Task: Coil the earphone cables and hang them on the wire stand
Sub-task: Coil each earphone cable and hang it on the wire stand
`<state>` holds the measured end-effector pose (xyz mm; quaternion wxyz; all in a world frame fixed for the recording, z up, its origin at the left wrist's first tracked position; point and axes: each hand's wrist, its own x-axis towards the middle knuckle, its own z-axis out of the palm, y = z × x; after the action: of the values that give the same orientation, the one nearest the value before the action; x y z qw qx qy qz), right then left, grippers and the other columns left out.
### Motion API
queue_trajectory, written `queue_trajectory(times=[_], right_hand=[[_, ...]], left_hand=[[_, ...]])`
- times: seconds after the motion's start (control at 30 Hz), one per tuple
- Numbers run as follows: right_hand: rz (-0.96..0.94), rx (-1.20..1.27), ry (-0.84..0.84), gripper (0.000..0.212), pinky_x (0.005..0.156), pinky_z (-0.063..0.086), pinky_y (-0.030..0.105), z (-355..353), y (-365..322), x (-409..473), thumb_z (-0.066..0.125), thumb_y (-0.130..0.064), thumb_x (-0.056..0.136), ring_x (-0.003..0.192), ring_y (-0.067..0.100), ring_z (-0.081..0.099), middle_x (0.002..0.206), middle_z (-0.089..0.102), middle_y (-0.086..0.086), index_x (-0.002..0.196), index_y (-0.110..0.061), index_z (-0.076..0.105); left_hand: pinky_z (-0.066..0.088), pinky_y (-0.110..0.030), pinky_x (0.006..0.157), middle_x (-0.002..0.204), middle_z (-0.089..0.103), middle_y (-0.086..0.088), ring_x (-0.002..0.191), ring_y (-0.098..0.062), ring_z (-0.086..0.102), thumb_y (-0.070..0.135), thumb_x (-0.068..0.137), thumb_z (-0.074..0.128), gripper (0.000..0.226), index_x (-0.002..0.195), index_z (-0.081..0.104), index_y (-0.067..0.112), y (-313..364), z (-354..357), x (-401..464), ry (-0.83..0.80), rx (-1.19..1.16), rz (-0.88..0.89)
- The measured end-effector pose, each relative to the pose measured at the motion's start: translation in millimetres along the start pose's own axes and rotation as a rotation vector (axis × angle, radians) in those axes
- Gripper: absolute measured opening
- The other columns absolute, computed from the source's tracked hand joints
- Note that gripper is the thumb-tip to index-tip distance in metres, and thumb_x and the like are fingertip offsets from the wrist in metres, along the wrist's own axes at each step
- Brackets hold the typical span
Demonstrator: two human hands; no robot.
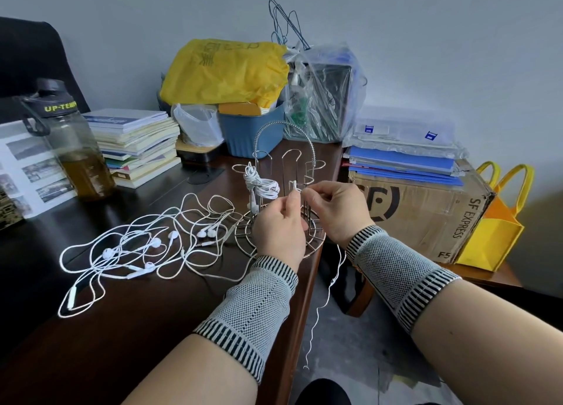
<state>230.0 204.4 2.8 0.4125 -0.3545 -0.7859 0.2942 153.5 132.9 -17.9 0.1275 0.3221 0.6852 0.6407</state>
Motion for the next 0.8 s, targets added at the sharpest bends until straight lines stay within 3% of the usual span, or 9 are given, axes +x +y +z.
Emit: queue_trajectory(times=[0.1,0.17,0.23,0.37,0.47,0.53,0.67,0.73,0.8], right_hand=[[-0.004,-0.023,-0.002,0.016,0.057,0.04,0.014,0.1,0.3,0.4,0.063,-0.028,0.09,0.051,-0.003,0.05,0.057,0.057,-0.016,0.074,-0.031,0.064],[-0.011,-0.051,-0.008,0.017,0.056,0.04,0.014,-1.1,-0.9,0.6,0.062,-0.027,0.091,0.051,-0.002,0.05,0.058,0.057,-0.016,0.074,-0.03,0.063],[-0.025,-0.083,-0.015,0.016,0.059,0.045,0.018,-2.1,-1.8,1.0,0.061,-0.026,0.091,0.056,0.0,0.055,0.062,0.06,-0.014,0.075,-0.028,0.064],[-0.028,-0.076,-0.03,0.015,0.069,0.059,0.035,-2.6,-1.1,1.4,0.06,-0.025,0.091,0.066,0.01,0.068,0.07,0.069,-0.004,0.079,-0.022,0.068],[-0.051,-0.136,-0.031,0.017,0.074,0.056,0.035,-3.8,-0.6,1.5,0.059,-0.026,0.092,0.07,0.013,0.066,0.074,0.07,-0.002,0.086,-0.016,0.071],[-0.076,-0.159,-0.021,0.017,0.075,0.055,0.033,-5.2,-0.5,1.0,0.059,-0.026,0.092,0.073,0.014,0.065,0.077,0.07,-0.002,0.088,-0.016,0.072],[-0.08,-0.157,-0.019,0.017,0.07,0.053,0.03,-6.4,1.0,0.3,0.06,-0.027,0.092,0.066,0.011,0.06,0.069,0.064,-0.007,0.085,-0.017,0.072],[-0.074,-0.14,-0.026,0.015,0.066,0.053,0.029,-6.6,1.6,-0.3,0.061,-0.028,0.092,0.062,0.009,0.058,0.068,0.064,-0.007,0.081,-0.02,0.069],[-0.067,-0.13,-0.038,0.015,0.062,0.051,0.027,-7.6,2.0,-1.2,0.061,-0.027,0.092,0.059,0.008,0.058,0.067,0.064,-0.007,0.078,-0.025,0.065]], left_hand=[[0.058,-0.043,0.073,0.056,0.066,0.002,0.051,-0.015,0.063,0.038,0.097,0.05,0.038,0.069,0.068,0.019,-5.6,3.5,6.1,0.008,0.049,0.043],[0.058,-0.046,0.066,0.062,0.069,-0.002,0.06,-0.026,0.068,0.045,0.091,0.045,0.04,0.076,0.07,0.018,-8.5,5.7,8.7,-0.004,0.083,0.069],[0.058,-0.047,0.068,0.063,0.068,-0.004,0.062,-0.029,0.067,0.045,0.088,0.041,0.041,0.075,0.067,0.016,-8.2,5.9,9.9,-0.01,0.116,0.088],[0.055,-0.051,0.063,0.062,0.056,-0.015,0.063,-0.039,0.058,0.026,0.09,0.04,0.03,0.063,0.047,0.014,-2.3,7.0,7.3,-0.032,0.139,0.066],[0.055,-0.054,0.061,0.064,0.062,-0.01,0.063,-0.039,0.06,0.035,0.084,0.04,0.029,0.073,0.057,0.014,0.6,7.8,4.6,-0.058,0.105,0.087],[0.053,-0.045,0.061,0.058,0.055,-0.005,0.059,-0.034,0.054,0.037,0.093,0.046,0.034,0.07,0.055,0.014,3.8,6.9,1.2,-0.053,0.098,0.109],[0.051,-0.047,0.065,0.073,0.06,-0.014,0.076,-0.047,0.056,0.053,0.091,0.045,0.041,0.078,0.063,0.019,3.6,4.7,-2.1,-0.039,0.022,0.121],[0.048,-0.048,0.064,0.057,0.049,-0.009,0.066,-0.046,0.051,0.055,0.09,0.044,0.04,0.065,0.059,0.028,1.8,4.4,-1.3,-0.02,-0.004,0.107],[0.049,-0.062,0.08,0.046,0.041,-0.003,0.068,-0.047,0.051,0.061,0.088,0.042,0.042,0.068,0.064,0.031,0.2,4.4,0.2,-0.012,-0.03,0.088]])
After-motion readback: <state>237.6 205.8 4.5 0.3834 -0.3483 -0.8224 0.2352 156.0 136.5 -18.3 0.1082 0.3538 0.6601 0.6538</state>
